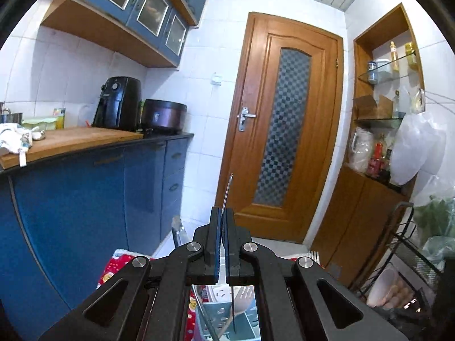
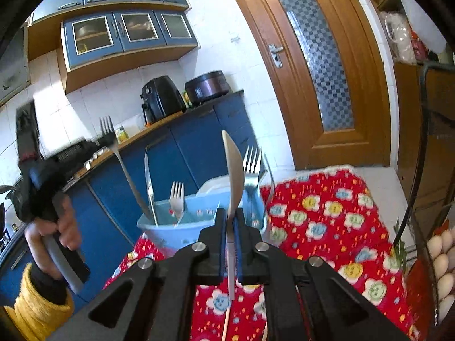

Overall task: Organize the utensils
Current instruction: 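Carry the fork above the holder with the left tool while the right tool brings the spoon there, then open the left tool to drop the fork while the right tool releases the spoon into the holder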

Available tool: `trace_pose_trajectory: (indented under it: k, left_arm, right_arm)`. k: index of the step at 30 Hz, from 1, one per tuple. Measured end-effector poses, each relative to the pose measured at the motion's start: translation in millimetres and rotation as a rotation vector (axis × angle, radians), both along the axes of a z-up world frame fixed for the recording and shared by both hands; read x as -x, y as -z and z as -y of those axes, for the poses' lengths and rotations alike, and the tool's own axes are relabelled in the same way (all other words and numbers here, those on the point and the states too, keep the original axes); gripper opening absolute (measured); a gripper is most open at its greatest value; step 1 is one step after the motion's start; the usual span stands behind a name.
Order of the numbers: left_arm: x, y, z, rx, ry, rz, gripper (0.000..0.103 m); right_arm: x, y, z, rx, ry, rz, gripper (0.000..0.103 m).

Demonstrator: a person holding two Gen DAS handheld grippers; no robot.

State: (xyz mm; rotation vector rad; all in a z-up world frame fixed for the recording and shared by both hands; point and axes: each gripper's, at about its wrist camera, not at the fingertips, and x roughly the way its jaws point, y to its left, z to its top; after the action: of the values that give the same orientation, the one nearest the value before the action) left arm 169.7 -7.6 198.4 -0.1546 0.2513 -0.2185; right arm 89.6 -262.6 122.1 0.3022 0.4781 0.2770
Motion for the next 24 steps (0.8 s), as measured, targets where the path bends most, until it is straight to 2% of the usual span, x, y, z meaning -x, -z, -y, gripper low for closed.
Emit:
trace_pose_trajectory:
  k: [6, 11, 19, 24]
  left_arm:
    - [-13.5, 20.5, 9.7, -0.018, -0.002, -0.027, 0.001]
    - [-19.4, 33.1, 15.9, -0.030, 0.001, -0.046, 0.002]
    - [-23.5, 53.2, 20.3, -0.052, 0.015, -0.083, 0.001]
    - [-27.4, 65.0, 18.9, -0.044, 0.032, -0.128, 0.002]
  right_arm:
    - [-18.1, -25.4, -1.7, 0.043, 0.035, 0.075, 0.007]
    - [-36.9, -31.9, -11.9, 0.102, 0.065, 0.116, 0.007]
    - [-64.1, -8.3, -31.8, 0.176, 0.047, 0.050, 0.007]
    - [-70.9, 7.8, -34.1, 0.179, 0.041, 0.002, 0.007]
